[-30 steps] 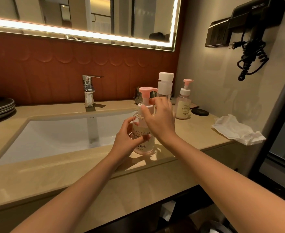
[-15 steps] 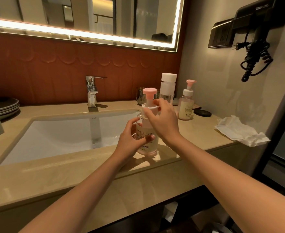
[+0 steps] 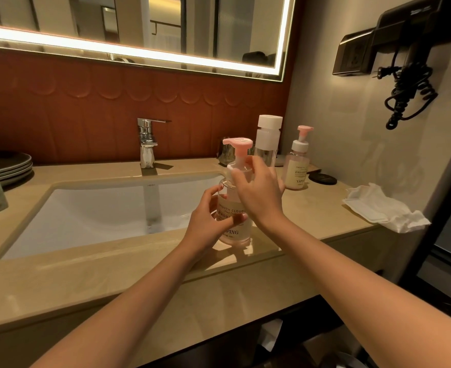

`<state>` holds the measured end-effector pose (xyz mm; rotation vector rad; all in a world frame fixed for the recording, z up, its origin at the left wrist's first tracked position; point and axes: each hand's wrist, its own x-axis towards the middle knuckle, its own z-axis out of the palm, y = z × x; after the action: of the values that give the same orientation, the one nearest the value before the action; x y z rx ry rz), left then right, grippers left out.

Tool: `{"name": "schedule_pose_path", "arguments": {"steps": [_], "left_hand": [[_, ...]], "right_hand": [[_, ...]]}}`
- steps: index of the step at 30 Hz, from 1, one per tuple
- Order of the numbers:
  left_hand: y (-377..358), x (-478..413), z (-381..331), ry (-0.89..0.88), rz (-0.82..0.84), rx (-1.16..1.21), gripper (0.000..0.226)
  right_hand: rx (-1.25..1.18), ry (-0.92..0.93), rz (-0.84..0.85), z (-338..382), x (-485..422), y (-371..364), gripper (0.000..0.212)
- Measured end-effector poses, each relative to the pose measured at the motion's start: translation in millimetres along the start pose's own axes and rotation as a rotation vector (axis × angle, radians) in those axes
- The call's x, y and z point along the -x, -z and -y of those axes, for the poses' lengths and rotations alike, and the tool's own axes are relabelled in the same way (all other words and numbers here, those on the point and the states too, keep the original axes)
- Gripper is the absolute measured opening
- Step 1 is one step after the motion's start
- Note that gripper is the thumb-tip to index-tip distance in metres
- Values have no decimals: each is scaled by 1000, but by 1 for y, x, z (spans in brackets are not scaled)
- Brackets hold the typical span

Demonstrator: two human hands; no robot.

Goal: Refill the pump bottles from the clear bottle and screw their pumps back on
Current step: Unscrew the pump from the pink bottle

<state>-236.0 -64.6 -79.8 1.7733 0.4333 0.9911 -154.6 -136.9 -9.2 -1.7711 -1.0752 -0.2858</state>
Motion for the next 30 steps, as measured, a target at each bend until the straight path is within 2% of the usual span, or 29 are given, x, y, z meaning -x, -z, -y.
{"name": "schedule_pose_path", "arguments": {"steps": [6,9,13,16,20,23,27,30], "left_hand": [[0,0,-1,12,5,16,74],[0,0,-2,10,5,-4,73],[0,1,-1,-9,1,-5,71],[0,0,-1,-12,0,-8,70],[-1,-1,-1,4,-4,0,75],[-1,-1,1,-3,-9,-13,73],[0,-1,4,-6,-4,2,73],[-1,-1,3,-10,-1,2,76]], "right_hand": [[21,-68,-61,6,-2,-2,61],[65,-53,-74,5,-4,-2,55],[1,-9,-41,2,2,-5,34],[-58,-13,-11,4,5,-5,45],[-7,-42,-69,9,-2,-4,61],[46,-50,-79,8,-4,-3,54],[-66,-16,-20,3,0,-5,31],[-185,-56,55,6,3,-5,45]]}}
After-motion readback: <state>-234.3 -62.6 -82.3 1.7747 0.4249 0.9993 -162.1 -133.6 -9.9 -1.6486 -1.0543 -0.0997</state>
